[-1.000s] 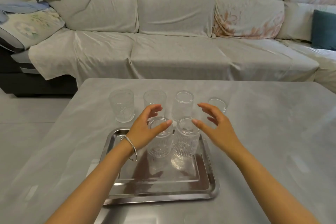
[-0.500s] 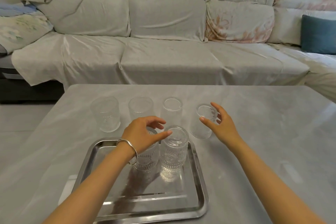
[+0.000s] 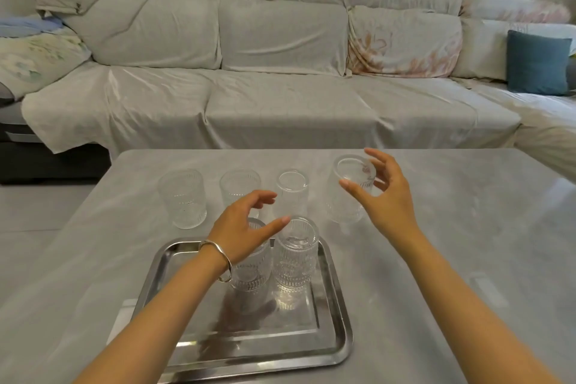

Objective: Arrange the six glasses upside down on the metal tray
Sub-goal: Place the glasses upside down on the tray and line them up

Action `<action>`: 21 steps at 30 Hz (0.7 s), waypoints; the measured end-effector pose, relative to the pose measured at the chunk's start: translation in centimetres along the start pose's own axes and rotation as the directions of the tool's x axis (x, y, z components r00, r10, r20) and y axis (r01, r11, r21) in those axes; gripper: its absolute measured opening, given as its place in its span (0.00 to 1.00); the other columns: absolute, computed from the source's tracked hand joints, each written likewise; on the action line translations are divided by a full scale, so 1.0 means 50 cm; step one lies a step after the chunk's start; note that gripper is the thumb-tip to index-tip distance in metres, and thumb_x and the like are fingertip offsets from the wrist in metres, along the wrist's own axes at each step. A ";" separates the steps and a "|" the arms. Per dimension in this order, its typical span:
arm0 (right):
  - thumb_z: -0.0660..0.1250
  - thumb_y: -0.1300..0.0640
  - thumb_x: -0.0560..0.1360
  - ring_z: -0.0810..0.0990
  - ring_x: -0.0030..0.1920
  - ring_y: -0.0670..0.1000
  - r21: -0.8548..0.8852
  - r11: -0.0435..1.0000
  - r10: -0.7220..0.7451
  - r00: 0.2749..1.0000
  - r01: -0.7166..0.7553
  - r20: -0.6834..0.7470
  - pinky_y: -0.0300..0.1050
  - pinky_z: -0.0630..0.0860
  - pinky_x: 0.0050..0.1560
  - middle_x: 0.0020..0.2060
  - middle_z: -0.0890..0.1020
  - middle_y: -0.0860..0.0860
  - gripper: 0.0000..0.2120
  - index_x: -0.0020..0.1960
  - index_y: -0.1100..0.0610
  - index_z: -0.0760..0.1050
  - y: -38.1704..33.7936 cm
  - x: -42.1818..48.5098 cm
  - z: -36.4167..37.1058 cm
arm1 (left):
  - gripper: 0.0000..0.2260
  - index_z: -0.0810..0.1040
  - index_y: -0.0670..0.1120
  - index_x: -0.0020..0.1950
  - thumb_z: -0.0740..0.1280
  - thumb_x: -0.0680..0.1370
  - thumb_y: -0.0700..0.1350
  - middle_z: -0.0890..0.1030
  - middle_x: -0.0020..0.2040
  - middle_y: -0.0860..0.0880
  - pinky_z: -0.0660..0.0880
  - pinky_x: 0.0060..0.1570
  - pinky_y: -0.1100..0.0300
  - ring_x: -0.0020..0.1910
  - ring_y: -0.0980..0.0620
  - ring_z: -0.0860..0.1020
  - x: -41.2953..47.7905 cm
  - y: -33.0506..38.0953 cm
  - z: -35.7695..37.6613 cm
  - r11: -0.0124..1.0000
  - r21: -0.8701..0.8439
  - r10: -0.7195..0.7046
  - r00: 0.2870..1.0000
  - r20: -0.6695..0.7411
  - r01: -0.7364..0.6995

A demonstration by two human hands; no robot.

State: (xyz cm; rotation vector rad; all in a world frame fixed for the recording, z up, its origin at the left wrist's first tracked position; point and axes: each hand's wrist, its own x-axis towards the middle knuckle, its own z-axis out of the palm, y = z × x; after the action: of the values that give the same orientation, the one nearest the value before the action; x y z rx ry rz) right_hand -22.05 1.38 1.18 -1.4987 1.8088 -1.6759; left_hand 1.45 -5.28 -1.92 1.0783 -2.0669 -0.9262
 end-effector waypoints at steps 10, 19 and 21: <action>0.76 0.45 0.61 0.78 0.59 0.46 0.256 0.966 -0.088 0.981 0.041 0.175 0.50 0.77 0.59 0.56 0.79 0.47 0.33 0.63 0.44 0.70 -0.215 -0.074 0.067 | 0.33 0.68 0.59 0.65 0.71 0.63 0.63 0.75 0.62 0.59 0.70 0.58 0.67 0.60 0.62 0.73 -0.043 0.097 -0.099 0.972 -0.148 0.170 0.981 -0.089 -0.182; 0.75 0.47 0.63 0.78 0.58 0.42 0.253 0.967 -0.113 0.915 0.012 0.387 0.38 0.76 0.58 0.57 0.79 0.45 0.32 0.64 0.46 0.69 -0.244 -0.127 0.171 | 0.28 0.74 0.61 0.58 0.77 0.59 0.58 0.81 0.54 0.59 0.75 0.50 0.67 0.54 0.61 0.78 -0.108 0.052 -0.180 0.965 -0.244 0.089 0.995 -0.046 -0.098; 0.72 0.44 0.65 0.77 0.59 0.40 0.217 0.976 -0.109 0.881 0.006 0.461 0.36 0.74 0.59 0.59 0.77 0.43 0.32 0.67 0.44 0.66 -0.238 -0.125 0.190 | 0.30 0.74 0.56 0.60 0.78 0.59 0.57 0.81 0.55 0.56 0.76 0.53 0.63 0.55 0.58 0.79 -0.117 0.028 -0.185 0.964 -0.256 0.051 0.997 -0.066 -0.066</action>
State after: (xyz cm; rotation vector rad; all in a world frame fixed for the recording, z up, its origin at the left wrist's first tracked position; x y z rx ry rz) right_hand -6.27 3.07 5.67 -1.6932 1.3000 -1.3192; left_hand 10.77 -2.40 3.22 0.8906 -1.8591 -1.0859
